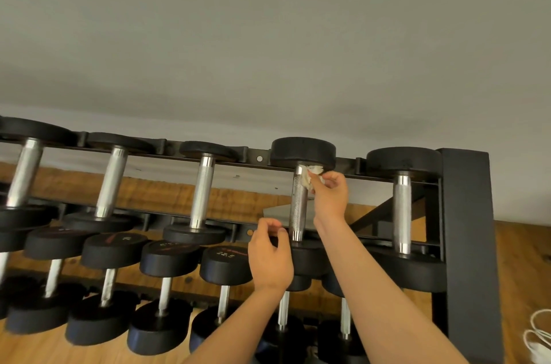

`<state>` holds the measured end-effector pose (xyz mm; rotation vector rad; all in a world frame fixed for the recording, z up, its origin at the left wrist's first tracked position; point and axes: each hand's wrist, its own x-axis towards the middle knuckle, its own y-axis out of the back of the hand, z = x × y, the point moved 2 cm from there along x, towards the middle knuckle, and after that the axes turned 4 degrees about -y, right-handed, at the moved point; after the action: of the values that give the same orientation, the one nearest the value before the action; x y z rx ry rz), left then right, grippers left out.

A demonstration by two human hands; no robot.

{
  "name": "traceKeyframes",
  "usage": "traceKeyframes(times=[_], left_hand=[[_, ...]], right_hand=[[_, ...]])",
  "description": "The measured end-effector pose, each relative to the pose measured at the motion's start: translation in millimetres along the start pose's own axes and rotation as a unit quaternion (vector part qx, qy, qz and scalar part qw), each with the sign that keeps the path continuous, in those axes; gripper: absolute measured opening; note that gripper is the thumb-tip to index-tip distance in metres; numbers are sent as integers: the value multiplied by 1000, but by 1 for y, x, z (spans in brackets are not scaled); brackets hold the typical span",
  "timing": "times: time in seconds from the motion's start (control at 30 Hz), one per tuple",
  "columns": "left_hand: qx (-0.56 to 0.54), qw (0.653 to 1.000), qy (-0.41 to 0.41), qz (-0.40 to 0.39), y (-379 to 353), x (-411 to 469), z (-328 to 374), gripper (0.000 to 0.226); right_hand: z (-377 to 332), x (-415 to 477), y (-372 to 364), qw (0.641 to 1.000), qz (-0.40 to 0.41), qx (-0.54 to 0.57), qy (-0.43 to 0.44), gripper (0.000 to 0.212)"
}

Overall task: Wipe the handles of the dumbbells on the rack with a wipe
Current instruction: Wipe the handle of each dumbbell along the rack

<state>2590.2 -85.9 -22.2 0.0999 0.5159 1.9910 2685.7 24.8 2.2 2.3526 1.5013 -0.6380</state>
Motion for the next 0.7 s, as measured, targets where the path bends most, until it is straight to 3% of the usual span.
traceKeyframes(times=[0.13,0.47,0.7], left_hand=[[4,1000,0,-3,0,0,0,18],[12,1000,-1,-4,-1,1,0,19],[21,1000,-1,-3,0,2,1,20]], right_hand=[[2,1,3,1000,-1,5,-9,11],[9,7,13,985,-152,-74,-37,31],[5,9,-1,984,-156,-67,-49,27]])
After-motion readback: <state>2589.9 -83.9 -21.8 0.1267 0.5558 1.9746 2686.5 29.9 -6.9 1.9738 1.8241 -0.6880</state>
